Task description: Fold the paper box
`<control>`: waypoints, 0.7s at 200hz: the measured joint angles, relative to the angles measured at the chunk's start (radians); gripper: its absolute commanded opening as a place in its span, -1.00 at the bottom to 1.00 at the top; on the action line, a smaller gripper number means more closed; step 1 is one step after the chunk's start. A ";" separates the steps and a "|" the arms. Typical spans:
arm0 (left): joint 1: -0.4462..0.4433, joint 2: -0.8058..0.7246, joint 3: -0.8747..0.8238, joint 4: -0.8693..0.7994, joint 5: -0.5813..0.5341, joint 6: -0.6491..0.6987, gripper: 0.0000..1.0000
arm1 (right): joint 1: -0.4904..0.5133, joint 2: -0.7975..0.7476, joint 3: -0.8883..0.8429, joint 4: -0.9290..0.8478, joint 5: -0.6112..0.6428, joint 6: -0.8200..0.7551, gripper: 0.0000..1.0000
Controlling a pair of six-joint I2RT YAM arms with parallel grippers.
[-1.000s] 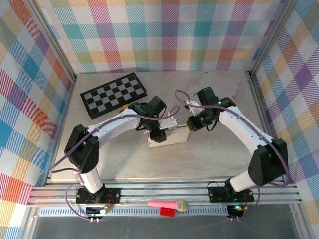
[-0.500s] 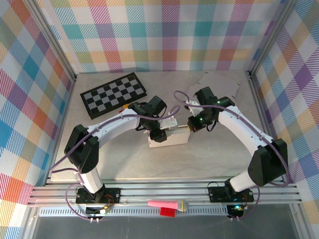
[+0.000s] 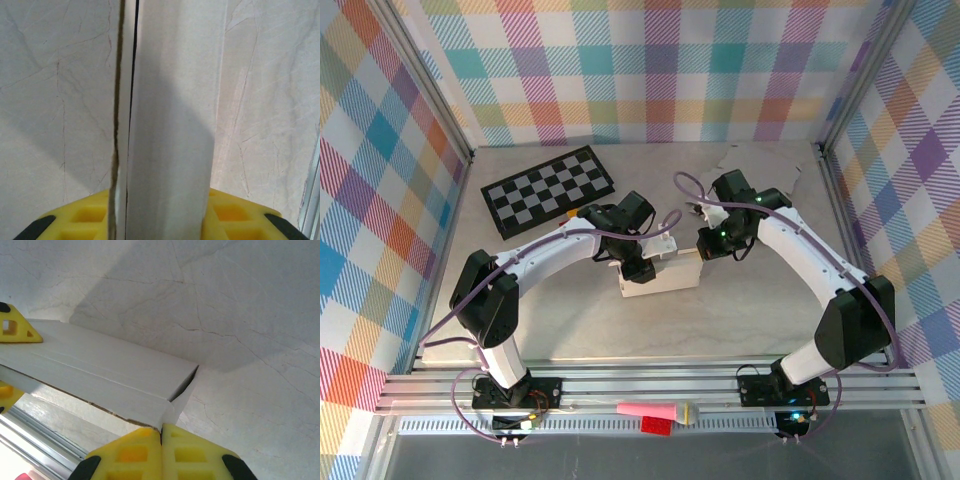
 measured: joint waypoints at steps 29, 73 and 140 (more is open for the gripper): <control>0.000 0.000 0.000 -0.007 0.000 0.000 -0.36 | 0.000 0.012 0.009 -0.010 -0.012 0.029 -1.00; 0.000 0.000 0.000 -0.010 -0.002 -0.003 -0.33 | 0.000 0.043 0.054 -0.050 -0.022 0.067 -1.00; 0.000 0.000 0.000 -0.021 -0.012 -0.008 -0.31 | 0.000 0.079 0.084 -0.085 -0.043 0.131 -1.00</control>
